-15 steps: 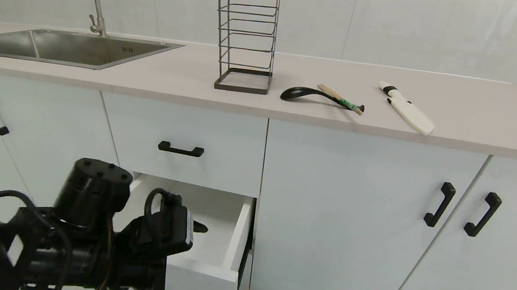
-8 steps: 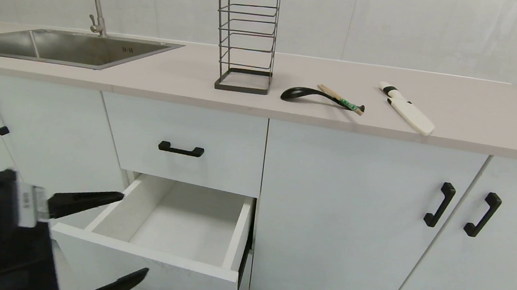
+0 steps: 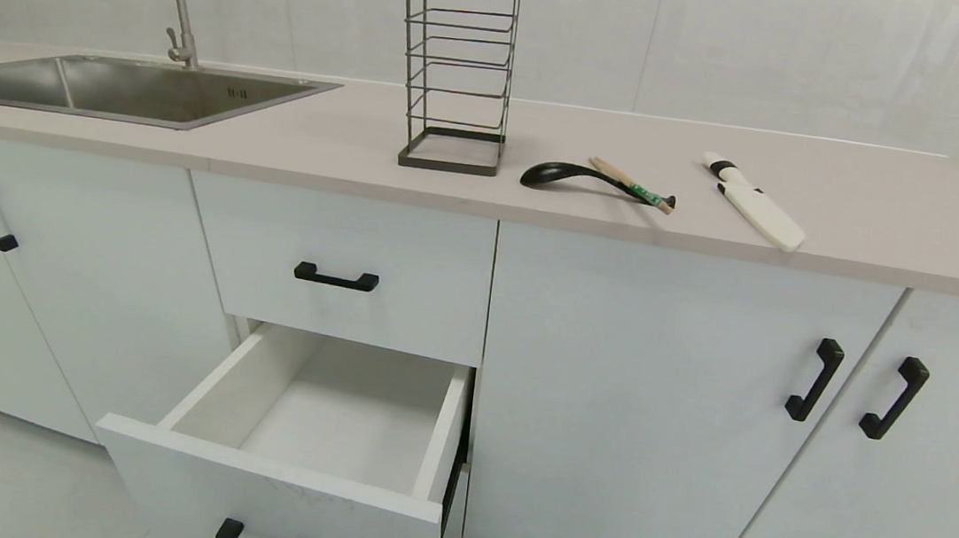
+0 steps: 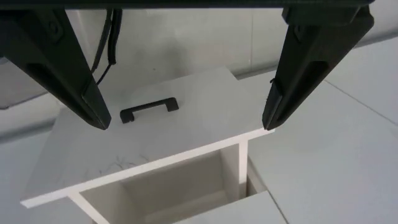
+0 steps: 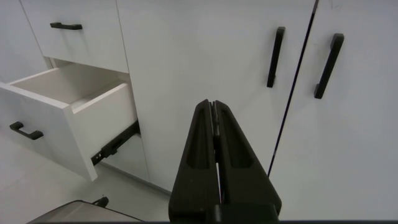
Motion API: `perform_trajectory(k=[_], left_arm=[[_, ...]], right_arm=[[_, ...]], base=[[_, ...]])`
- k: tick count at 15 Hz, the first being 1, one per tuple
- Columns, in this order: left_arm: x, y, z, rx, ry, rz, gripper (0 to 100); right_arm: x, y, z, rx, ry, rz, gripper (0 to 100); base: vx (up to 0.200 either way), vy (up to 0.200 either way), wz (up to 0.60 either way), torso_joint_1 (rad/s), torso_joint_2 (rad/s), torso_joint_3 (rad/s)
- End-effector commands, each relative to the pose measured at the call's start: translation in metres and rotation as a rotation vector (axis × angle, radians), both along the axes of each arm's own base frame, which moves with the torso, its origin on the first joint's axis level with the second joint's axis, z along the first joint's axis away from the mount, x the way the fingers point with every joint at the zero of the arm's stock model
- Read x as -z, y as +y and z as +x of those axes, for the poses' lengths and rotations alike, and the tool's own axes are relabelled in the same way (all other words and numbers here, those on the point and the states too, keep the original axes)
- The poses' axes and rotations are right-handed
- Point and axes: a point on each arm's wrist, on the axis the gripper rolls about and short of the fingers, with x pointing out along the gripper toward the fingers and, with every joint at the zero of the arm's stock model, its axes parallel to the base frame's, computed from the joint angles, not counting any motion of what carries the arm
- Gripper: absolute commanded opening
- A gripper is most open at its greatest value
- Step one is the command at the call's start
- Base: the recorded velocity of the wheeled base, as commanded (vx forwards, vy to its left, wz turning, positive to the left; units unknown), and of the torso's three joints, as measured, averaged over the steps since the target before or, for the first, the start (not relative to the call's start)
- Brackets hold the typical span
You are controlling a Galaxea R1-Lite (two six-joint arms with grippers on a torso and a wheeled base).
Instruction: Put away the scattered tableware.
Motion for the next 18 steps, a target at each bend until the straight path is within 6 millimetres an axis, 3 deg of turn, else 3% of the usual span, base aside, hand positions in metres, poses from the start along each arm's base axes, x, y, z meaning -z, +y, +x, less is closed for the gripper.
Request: perform_trajectory(k=[1,6,10,15,18], left_arm=[[0.0081,-0.0012,-0.0159,-0.063,-0.133,-0.029,100],[0.0085,-0.0023,-0.0187,-0.129,-0.153,-0.138,100],[0.0069,-0.0018,-0.0195,-0.051,-0.07,-0.465,100],[0.0079,-0.0008,-0.0225,0.026,-0.102,-0.406,100],[0.0126,0.0018,-0.0244,-0.094,-0.182,-0.149,100]], right_arm=[[-0.0001,0.0,0.0001,-0.001,0.001,0.002,0],[0.0006,0.0001,0.0001,-0.007,0.006,-0.001,0],[0.0006,0.0,0.0001,-0.002,0.007,0.001,0],[0.0006,0.0001,0.0001,-0.007,0.006,-0.002,0],[0.0007,0.0002,0.0001,-0.009,0.005,-0.01,0]], base=[[0.0,0.0,0.0,0.0,0.0,0.0],[0.0,0.0,0.0,0.0,0.0,0.0],[0.0,0.0,0.0,0.0,0.0,0.0],[0.0,0.0,0.0,0.0,0.0,0.0],[0.0,0.0,0.0,0.0,0.0,0.0]])
